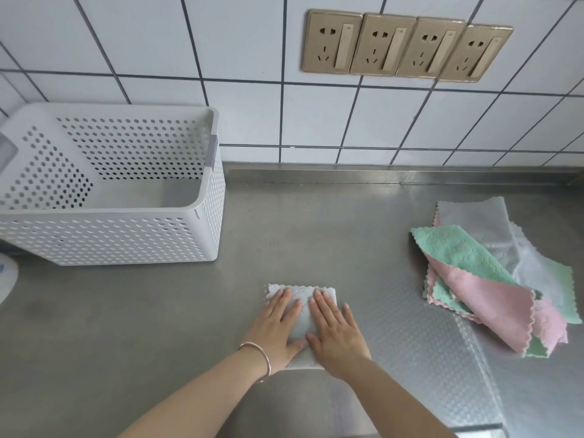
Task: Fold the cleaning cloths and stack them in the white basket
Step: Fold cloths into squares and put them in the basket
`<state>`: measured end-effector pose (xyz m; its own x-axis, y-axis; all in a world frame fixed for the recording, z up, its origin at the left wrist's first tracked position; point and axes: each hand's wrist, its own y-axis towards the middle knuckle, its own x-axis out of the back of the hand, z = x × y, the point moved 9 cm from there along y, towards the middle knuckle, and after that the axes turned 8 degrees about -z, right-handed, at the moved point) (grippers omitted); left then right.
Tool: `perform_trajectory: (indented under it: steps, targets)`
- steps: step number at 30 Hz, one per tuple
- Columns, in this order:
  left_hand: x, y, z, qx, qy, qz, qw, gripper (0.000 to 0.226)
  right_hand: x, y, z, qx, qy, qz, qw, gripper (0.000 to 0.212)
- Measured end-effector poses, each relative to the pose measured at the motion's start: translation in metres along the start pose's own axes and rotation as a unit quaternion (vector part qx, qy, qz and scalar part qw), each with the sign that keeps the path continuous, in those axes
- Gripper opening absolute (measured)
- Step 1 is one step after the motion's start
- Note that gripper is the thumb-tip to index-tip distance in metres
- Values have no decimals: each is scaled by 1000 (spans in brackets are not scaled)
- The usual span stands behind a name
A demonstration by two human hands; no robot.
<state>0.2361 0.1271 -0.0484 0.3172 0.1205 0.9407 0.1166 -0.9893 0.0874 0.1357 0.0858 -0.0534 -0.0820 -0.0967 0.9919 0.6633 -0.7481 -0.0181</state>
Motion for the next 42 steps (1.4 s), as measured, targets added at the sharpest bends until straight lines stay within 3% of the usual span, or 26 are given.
perform_trajectory:
  steps: [2, 3, 6, 9, 11, 13, 16, 19, 22, 26, 30, 33, 36, 39, 42]
  targets:
    - [21, 6, 13, 74, -60, -40, 995, 41, 7, 6, 2, 8, 3, 21, 1000, 61]
    - [26, 2, 27, 164, -98, -45, 981, 37, 11, 5, 0, -18, 44, 36, 998, 60]
    - [33, -26, 57, 377, -108, -86, 916, 31, 34, -5, -21, -193, 164, -49, 966, 50]
    - [25, -42, 57, 441, -42, -35, 896, 36, 14, -24, -47, -386, 265, 9, 884, 48]
    - [23, -47, 51, 453, -7, -21, 891, 39, -3, -32, -53, -431, 275, 94, 854, 39]
    - [23, -49, 49, 460, 3, -27, 887, 41, -11, -34, -51, -419, 276, 155, 851, 25]
    - [17, -43, 45, 456, -12, 8, 890, 36, -13, -31, -47, -387, 283, 192, 856, 26]
    - [21, -41, 28, 455, -136, -5, 880, 16, -6, -31, -48, -378, 299, 182, 857, 24]
    - [49, -46, 19, 433, -262, -72, 860, 26, 4, -42, -39, -388, 385, 168, 821, 24]
    - [129, -43, 27, 354, -323, -178, 859, 31, 70, -27, -11, -336, 497, 49, 798, 11]
    - [246, -38, 61, 270, -358, -338, 827, 33, 168, 28, 48, -254, 568, -76, 779, 7]
    - [322, -35, 91, 209, -316, -430, 819, 34, 226, 71, 102, -188, 593, -122, 774, 8]
    - [376, -29, 139, 185, -259, -471, 823, 37, 253, 120, 158, -146, 600, -136, 775, 9]
    - [403, -7, 198, 198, -201, -442, 851, 26, 253, 174, 202, -142, 569, -134, 799, 18]
    - [400, 30, 258, 218, -113, -349, 904, 21, 227, 225, 237, -157, 516, -90, 837, 26]
